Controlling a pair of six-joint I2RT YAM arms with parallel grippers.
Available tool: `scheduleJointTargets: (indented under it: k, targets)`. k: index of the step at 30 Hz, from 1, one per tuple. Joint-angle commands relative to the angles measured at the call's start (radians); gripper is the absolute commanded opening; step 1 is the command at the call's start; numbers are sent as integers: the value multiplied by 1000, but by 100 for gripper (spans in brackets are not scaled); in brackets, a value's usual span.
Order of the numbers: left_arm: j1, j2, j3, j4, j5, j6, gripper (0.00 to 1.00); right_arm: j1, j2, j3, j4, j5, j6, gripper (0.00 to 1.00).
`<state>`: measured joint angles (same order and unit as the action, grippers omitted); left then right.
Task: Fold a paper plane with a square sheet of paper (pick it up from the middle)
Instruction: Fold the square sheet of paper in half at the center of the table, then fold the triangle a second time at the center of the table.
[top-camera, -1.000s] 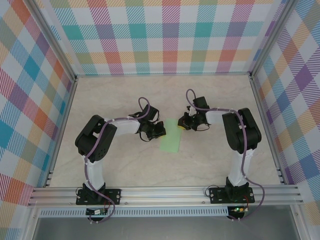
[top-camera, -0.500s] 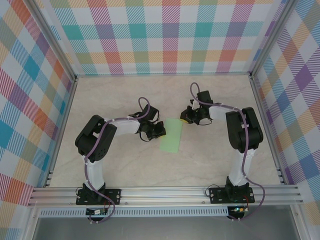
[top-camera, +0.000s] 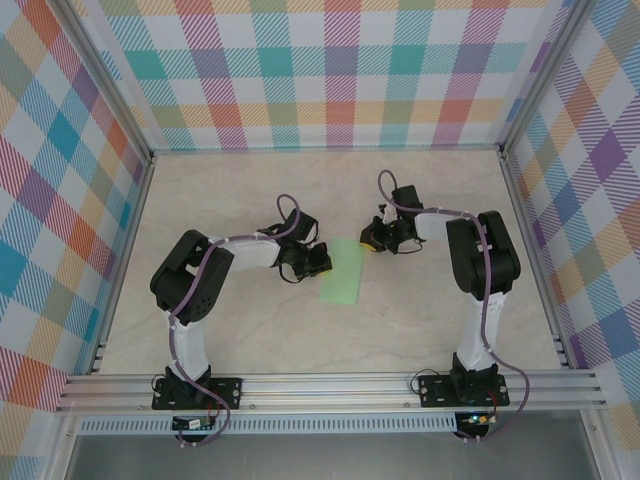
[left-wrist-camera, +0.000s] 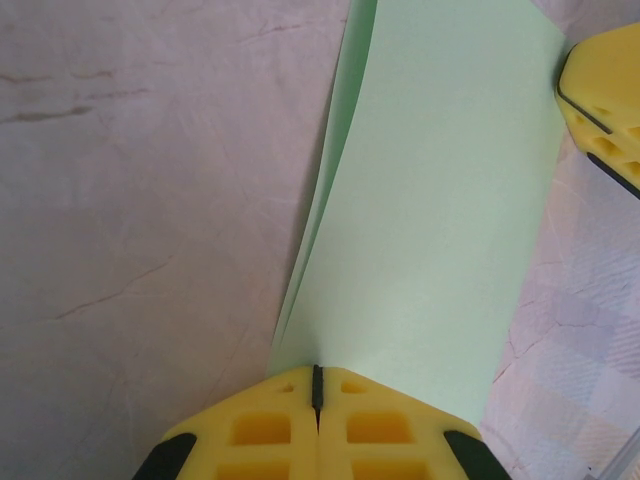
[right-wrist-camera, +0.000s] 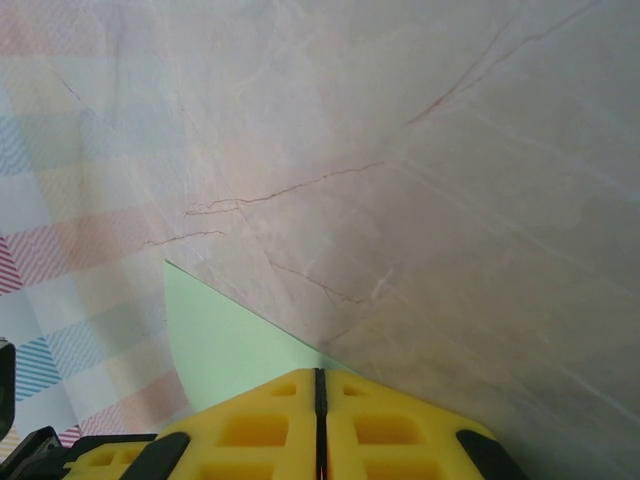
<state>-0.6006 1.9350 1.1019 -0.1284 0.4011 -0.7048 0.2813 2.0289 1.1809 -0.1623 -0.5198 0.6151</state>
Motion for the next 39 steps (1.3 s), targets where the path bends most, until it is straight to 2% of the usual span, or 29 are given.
scheduleJointTargets:
  k: [1, 6, 16, 22, 28, 33, 39]
  targets:
    - [-10, 60, -51, -142, -51, 21, 0, 3, 7, -5, -73, 117, -30, 10]
    - [-10, 58, -47, -175, -45, 24, 0, 3, -34, 31, -135, 182, -73, 10]
    - [-10, 56, -43, -177, -44, 29, 0, 4, -73, 101, -200, 175, -87, 12]
    - [-10, 42, -32, -158, -7, 27, 0, 8, -213, -8, -108, 89, -6, 21]
    - [-10, 4, 8, -164, 21, 36, 0, 43, -333, -150, -72, 80, 58, 30]
    - [-10, -65, 32, -193, 13, 48, 9, 105, -409, -251, -81, 120, 114, 37]
    - [-1, -145, 22, -226, -18, 58, 22, 177, -408, -303, -77, 115, 172, 36]
